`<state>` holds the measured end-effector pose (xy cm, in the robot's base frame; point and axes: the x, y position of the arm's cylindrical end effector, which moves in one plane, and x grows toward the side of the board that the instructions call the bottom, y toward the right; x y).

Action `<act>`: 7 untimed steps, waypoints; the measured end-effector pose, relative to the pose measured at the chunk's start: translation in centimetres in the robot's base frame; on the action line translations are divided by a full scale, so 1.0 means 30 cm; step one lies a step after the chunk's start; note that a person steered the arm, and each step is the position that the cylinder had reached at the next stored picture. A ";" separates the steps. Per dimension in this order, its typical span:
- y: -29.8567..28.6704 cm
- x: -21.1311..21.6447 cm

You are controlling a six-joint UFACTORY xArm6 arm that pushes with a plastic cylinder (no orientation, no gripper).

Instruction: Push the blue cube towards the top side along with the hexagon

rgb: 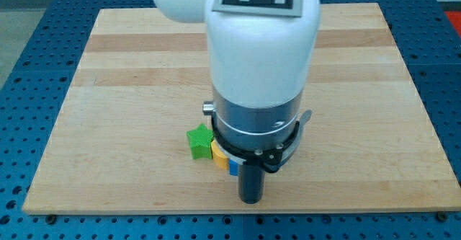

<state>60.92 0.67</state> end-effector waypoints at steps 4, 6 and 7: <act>0.005 -0.178; 0.005 -0.291; 0.005 -0.351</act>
<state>50.40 0.81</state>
